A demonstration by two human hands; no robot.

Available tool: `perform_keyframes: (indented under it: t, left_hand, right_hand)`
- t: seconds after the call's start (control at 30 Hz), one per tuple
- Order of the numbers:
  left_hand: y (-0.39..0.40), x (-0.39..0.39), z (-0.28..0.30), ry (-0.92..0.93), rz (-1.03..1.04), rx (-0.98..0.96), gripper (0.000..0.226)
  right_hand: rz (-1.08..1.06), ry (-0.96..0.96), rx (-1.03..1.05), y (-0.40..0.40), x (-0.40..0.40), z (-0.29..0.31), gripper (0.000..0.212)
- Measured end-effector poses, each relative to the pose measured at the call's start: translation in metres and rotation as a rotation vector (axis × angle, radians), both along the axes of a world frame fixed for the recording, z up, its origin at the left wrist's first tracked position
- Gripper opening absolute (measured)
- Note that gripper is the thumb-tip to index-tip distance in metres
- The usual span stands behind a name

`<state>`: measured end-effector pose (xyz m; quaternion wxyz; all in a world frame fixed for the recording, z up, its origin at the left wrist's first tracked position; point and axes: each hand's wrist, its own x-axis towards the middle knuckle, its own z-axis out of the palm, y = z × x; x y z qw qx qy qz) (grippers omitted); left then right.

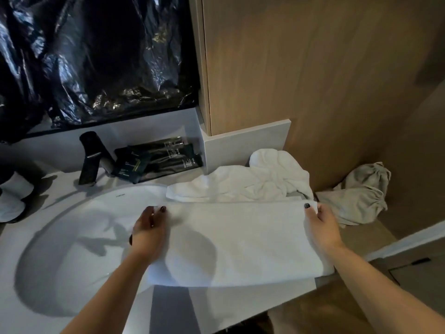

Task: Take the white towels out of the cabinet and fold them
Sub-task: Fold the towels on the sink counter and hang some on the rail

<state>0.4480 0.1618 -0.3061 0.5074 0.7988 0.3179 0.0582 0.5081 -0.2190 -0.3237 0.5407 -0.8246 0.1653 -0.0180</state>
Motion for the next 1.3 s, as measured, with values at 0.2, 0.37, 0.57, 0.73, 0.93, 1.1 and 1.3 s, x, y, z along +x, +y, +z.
perform_keyframes:
  t: [0.2, 0.37, 0.57, 0.73, 0.93, 1.1, 1.3]
  left_hand:
    - [0.001, 0.003, -0.024, 0.133, -0.029, -0.019, 0.037]
    - [-0.009, 0.004, -0.028, 0.083, 0.06, -0.002, 0.025]
    - [-0.014, 0.012, -0.029, 0.132, 0.048, 0.061, 0.027]
    - [-0.005, 0.015, -0.04, 0.186, -0.028, 0.106, 0.006]
    - [-0.015, 0.014, -0.026, 0.126, 0.001, 0.176, 0.032]
    - [-0.049, 0.016, -0.003, -0.013, -0.268, 0.504, 0.069]
    - [-0.093, 0.016, -0.035, -0.112, -0.66, 0.623, 0.07]
  right_hand:
    - [0.044, -0.07, -0.13, 0.001, 0.019, -0.012, 0.027]
    - [0.098, -0.061, -0.203, -0.003, 0.034, -0.015, 0.025]
    - [0.122, 0.026, -0.265, -0.002, 0.056, -0.017, 0.023]
    - [0.123, 0.078, -0.316, 0.007, 0.069, -0.017, 0.015]
    - [0.11, 0.154, -0.379, 0.015, 0.066, -0.002, 0.014]
    - [0.271, -0.247, -0.728, 0.047, 0.039, 0.019, 0.049]
    - [0.949, -0.399, -0.952, 0.105, -0.017, -0.012, 0.05]
